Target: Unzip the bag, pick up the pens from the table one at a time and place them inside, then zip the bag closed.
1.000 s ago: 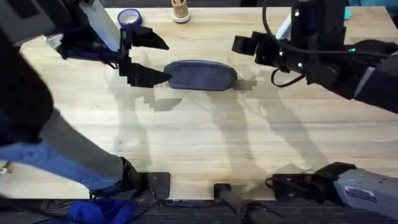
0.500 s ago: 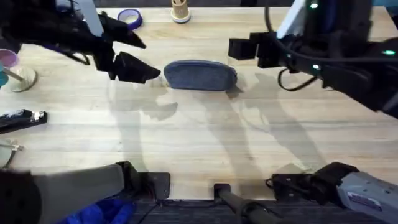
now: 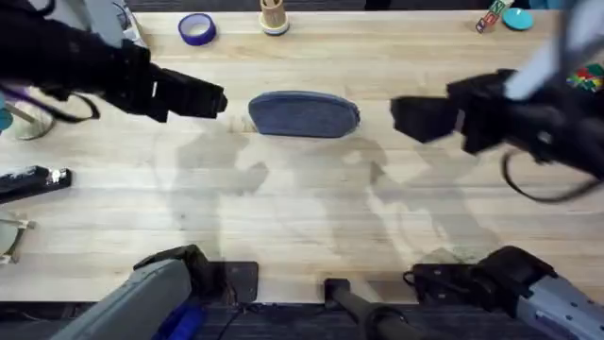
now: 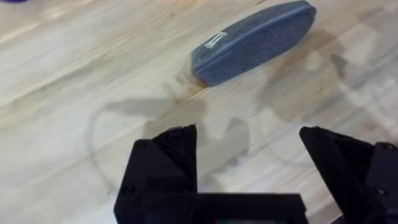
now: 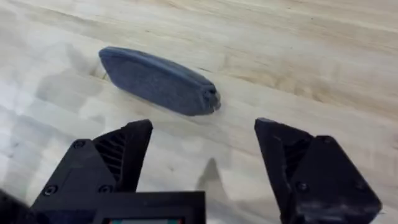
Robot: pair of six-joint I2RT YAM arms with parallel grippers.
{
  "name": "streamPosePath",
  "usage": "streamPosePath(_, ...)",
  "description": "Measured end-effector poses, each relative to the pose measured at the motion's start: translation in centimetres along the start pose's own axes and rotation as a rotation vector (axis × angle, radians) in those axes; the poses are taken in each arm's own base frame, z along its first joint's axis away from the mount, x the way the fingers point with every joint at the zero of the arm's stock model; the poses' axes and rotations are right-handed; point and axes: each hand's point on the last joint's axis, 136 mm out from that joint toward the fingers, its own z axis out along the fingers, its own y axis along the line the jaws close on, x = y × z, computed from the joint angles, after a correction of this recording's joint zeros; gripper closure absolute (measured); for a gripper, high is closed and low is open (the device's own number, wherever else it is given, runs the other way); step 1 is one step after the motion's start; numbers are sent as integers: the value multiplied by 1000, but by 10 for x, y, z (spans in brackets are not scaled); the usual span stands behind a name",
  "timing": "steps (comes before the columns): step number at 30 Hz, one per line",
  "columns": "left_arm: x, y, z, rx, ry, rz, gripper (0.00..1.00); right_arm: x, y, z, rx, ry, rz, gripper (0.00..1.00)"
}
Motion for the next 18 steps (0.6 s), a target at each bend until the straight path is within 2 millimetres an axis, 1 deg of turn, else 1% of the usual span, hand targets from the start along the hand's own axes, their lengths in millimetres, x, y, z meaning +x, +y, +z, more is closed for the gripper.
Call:
streamPosePath(5,1,-4,-15,-65,-29,-47,5,5,2,-37,-24,-60,-4,5)
streamPosePath(8,1,-6,-20,-82,-38,-67,6,3,3,-57,-41,-113,-4,5)
streamPosePath(10,3,-6,-20,-84,-33,-83,5,2,3,-66,-47,-141,-5,6)
streamPosePath(13,7,-8,-20,-80,-20,-101,5,0,4,-74,-55,-168,-5,6)
streamPosePath(18,10,-10,-20,-72,-7,-118,6,1,4,-75,-59,-168,36,6)
